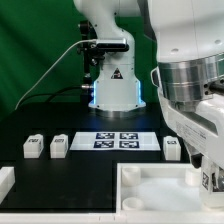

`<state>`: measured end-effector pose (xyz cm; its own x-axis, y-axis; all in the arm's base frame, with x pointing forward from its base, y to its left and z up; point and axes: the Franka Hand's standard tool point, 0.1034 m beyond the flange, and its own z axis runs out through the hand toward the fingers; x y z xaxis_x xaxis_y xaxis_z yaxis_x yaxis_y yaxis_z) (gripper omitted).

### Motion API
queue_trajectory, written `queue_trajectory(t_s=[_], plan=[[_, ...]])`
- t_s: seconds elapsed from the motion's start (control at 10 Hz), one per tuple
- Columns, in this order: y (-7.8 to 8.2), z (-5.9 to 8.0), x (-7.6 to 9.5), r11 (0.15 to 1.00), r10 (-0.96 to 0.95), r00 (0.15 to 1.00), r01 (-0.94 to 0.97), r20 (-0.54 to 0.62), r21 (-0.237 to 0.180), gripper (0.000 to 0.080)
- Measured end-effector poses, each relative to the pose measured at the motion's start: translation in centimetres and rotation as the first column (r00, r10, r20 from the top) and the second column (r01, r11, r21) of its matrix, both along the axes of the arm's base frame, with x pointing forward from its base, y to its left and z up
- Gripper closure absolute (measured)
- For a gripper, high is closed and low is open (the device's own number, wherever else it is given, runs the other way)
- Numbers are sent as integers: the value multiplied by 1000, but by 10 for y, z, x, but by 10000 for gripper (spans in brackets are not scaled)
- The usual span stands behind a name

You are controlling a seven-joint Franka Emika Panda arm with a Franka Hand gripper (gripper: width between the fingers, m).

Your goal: Assemble one leg

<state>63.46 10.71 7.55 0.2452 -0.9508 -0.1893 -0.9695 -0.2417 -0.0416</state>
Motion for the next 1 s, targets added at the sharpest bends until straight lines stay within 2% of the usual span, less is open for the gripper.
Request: queue_trajectory(t_s=[0.1,0.2,0.3,0.4,0.6,0.7,0.8,0.9,1.0], plan=[[1,0,0,998,60,998,-60,11,-3,184],[8,0,-1,984,176,984,-176,29,-22,184],[17,2,-3,929,370,928,-368,53,-47,156],[23,2,-5,812,584,808,-580,77,-71,151],[20,1,-4,733,680,727,-676,93,-81,150],[16,-1,-5,598,802,591,-795,93,-103,150],[10,-6,-7,428,904,421,-895,74,-125,150],[7,-7,-5,303,953,295,-943,74,-137,150],[8,-7,-5,371,928,364,-919,75,-130,150]])
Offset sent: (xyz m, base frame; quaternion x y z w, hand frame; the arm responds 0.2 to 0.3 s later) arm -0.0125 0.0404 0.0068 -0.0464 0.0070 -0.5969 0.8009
